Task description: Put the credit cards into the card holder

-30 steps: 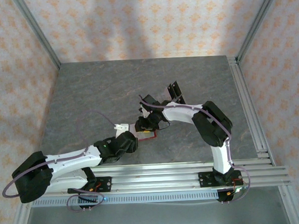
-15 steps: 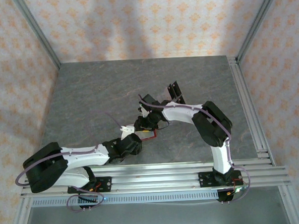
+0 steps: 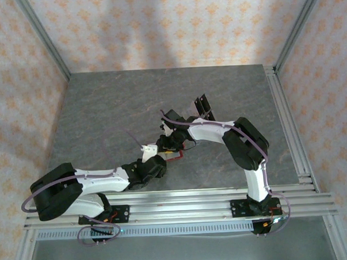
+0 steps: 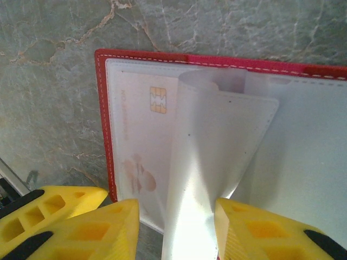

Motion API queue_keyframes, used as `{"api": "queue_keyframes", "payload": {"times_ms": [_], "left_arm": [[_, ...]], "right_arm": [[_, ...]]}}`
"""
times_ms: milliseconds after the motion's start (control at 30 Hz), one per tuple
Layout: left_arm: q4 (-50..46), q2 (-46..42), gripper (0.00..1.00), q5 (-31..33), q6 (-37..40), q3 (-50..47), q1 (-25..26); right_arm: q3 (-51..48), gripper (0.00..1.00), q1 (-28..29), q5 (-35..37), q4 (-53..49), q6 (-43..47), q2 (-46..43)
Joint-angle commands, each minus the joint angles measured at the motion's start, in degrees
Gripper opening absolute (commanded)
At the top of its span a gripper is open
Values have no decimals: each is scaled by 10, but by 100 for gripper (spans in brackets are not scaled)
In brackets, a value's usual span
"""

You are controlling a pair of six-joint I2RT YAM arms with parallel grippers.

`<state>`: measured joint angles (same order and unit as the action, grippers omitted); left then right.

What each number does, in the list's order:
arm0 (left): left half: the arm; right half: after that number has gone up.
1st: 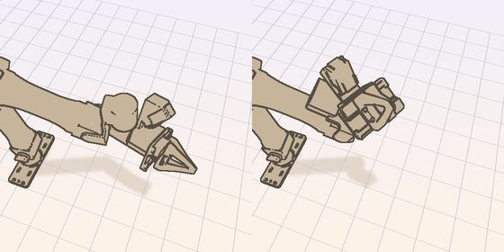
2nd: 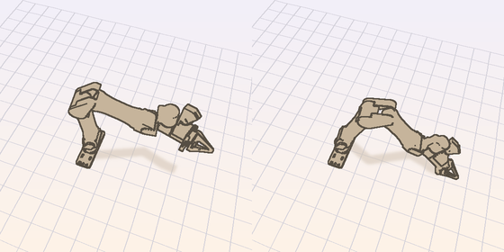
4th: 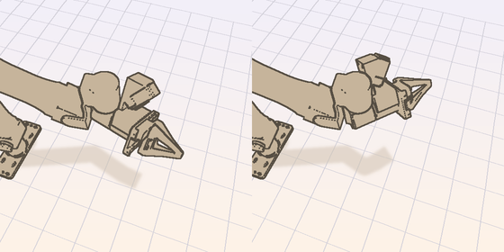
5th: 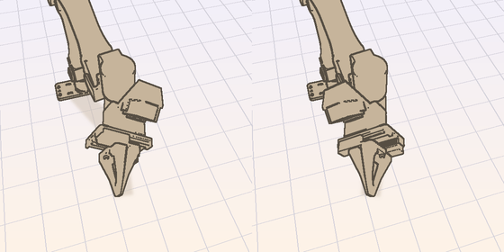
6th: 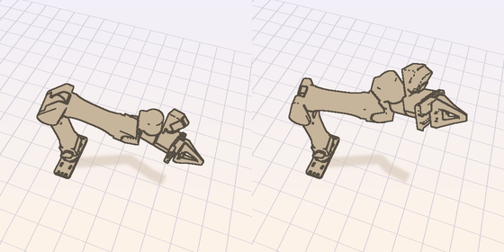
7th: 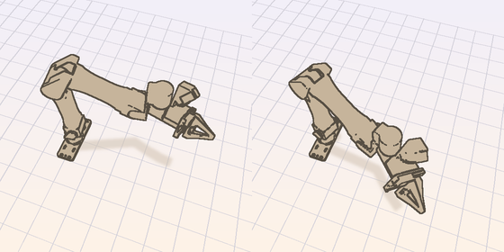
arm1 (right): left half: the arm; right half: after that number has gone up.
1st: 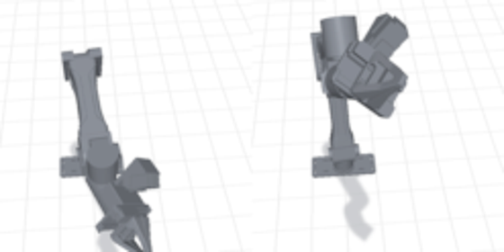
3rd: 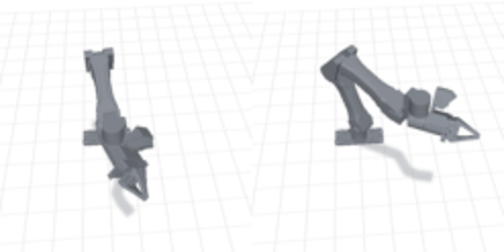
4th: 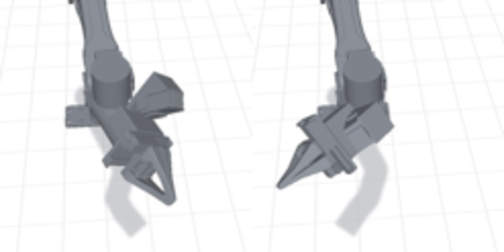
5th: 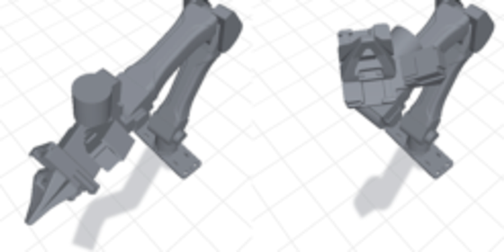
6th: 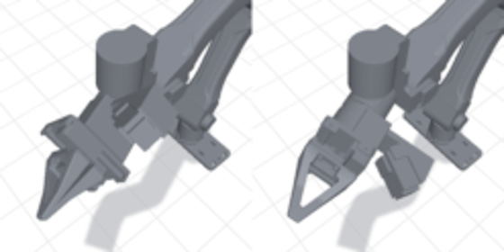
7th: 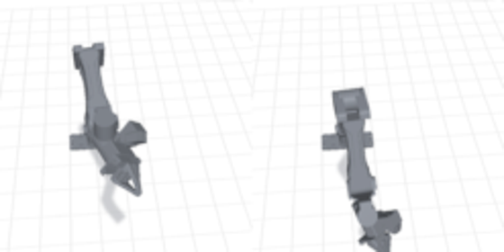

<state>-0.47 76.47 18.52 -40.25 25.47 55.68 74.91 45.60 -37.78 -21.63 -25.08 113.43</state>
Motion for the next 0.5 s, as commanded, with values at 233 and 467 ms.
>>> {"api": "queue_keyframes", "payload": {"times_ms": [233,467], "left_arm": [[-1,-32,71,70,-37,-4,16],[6,-16,71,71,-43,-6,19]], "right_arm": [[19,41,5,-9,2,-1,6],[21,41,4,-8,1,-1,7]]}}
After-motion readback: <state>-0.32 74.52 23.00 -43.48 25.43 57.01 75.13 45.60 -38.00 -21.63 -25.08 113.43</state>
